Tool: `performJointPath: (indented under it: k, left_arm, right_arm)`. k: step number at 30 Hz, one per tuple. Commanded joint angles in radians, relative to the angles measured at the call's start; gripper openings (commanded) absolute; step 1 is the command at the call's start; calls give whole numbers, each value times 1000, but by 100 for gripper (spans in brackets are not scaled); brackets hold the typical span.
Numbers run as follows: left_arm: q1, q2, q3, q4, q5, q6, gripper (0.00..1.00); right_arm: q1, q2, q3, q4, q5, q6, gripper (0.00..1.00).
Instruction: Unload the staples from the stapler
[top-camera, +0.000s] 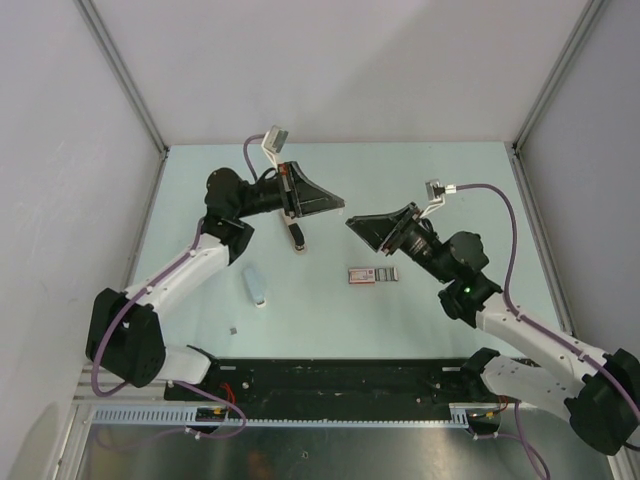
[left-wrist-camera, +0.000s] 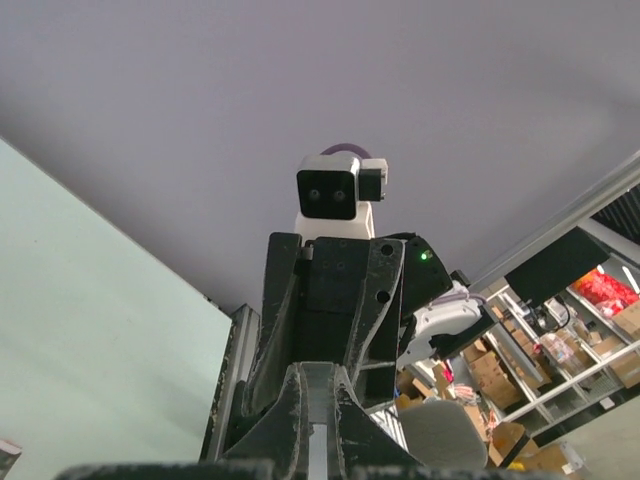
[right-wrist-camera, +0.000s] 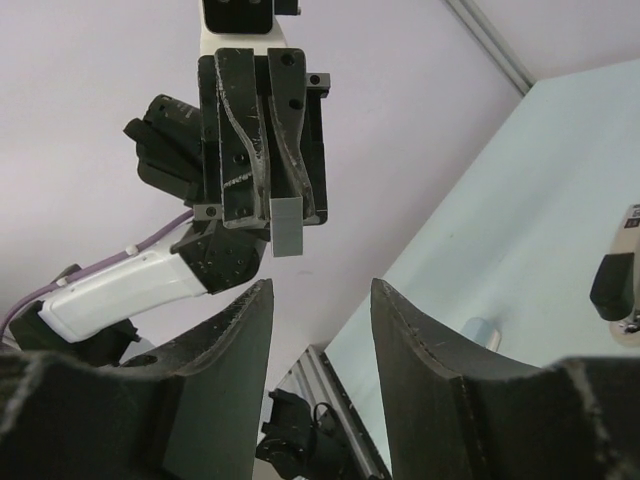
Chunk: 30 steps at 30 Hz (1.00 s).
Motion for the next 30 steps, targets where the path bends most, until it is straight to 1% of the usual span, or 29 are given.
performJointPath:
  k: [1,9,30]
  left_arm:
    - [2,-32,-13,78,-1,-38,0]
    - [0,-26,-23,80,-3,-31,0]
    - [-13,-23,-24,82,10,-17,1]
  right_arm:
    - [-5,22,55,108,-30,37,49]
    - [-5,45,68,139,-43,45,48]
    - [-3,110,86,178,-61,73,35]
